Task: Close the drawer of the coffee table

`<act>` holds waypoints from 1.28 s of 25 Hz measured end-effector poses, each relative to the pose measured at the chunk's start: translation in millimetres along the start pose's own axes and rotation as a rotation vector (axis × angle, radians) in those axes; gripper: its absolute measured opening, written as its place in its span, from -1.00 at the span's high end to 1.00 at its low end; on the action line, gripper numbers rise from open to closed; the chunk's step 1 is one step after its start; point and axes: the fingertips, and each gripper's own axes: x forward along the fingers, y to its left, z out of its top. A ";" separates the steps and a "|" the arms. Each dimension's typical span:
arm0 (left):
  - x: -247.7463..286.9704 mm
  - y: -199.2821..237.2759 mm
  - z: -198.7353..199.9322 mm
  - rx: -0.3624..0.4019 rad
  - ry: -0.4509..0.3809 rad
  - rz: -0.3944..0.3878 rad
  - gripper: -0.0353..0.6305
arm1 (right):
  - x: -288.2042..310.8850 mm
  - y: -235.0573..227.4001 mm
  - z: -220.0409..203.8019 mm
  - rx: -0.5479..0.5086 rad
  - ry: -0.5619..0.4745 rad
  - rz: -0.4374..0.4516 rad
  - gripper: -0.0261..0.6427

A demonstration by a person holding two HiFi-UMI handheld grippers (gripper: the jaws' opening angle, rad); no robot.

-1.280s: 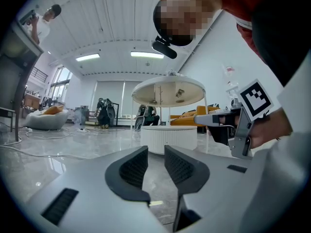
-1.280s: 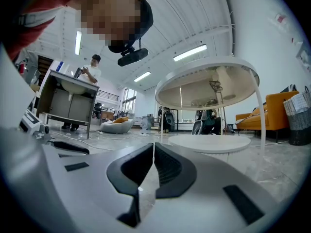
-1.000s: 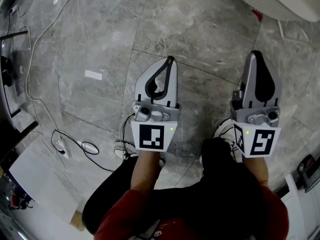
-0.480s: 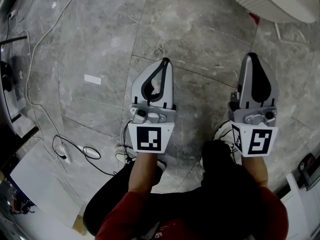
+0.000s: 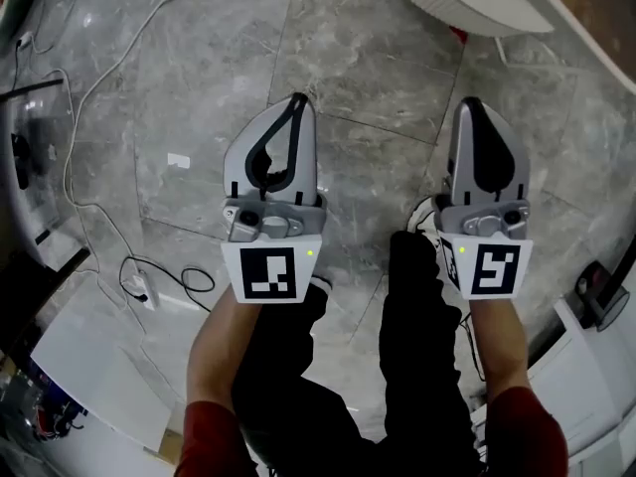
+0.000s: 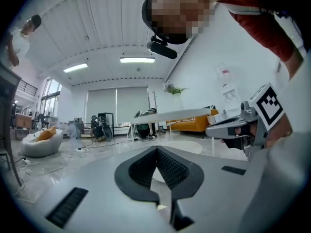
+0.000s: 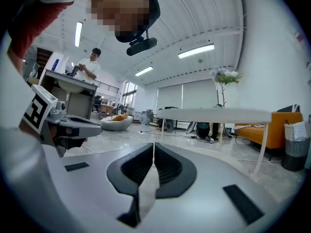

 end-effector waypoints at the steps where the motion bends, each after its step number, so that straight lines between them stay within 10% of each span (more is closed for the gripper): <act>1: -3.4 2.5 26.4 -0.014 0.009 0.007 0.85 | -7.4 -2.9 25.3 0.010 0.011 -0.002 0.85; 16: -42.3 23.8 486.1 0.030 0.089 -0.049 0.85 | -103.2 -70.3 460.1 0.079 0.098 -0.121 0.85; 20: -58.1 23.7 546.4 0.005 0.232 -0.079 0.85 | -136.2 -91.5 547.4 0.108 0.051 -0.199 0.85; 32: -55.8 27.5 662.1 0.081 0.028 -0.125 0.85 | -195.2 -143.1 651.4 0.075 -0.137 -0.382 0.85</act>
